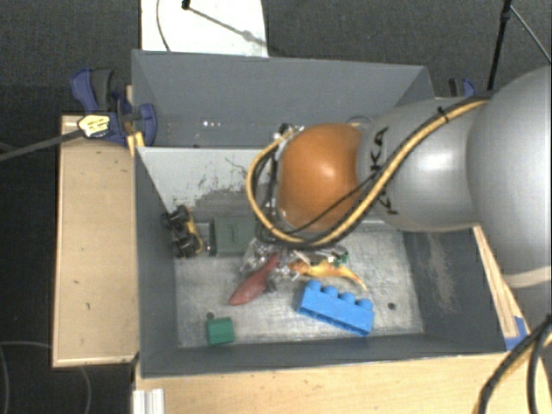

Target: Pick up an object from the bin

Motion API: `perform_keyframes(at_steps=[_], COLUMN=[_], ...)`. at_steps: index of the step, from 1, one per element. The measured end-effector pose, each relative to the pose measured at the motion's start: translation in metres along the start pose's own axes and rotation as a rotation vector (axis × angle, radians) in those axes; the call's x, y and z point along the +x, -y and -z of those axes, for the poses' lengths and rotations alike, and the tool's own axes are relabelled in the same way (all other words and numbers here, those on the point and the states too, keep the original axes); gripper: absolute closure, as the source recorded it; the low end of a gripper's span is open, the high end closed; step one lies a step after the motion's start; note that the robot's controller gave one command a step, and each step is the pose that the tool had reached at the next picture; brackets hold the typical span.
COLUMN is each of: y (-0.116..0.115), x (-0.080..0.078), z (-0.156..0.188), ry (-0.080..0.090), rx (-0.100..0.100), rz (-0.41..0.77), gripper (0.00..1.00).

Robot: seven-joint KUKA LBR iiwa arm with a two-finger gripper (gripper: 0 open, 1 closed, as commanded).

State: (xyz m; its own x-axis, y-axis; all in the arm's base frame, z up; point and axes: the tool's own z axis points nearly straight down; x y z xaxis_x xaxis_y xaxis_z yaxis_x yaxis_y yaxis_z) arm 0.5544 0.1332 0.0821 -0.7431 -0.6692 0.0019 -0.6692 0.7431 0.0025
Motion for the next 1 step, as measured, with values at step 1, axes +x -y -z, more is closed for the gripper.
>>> perform_keyframes(at_steps=[1], y=[-0.0005], x=[0.0001], z=[0.0201], ry=[0.0], rx=[0.0], rz=[0.0], gripper=[1.0])
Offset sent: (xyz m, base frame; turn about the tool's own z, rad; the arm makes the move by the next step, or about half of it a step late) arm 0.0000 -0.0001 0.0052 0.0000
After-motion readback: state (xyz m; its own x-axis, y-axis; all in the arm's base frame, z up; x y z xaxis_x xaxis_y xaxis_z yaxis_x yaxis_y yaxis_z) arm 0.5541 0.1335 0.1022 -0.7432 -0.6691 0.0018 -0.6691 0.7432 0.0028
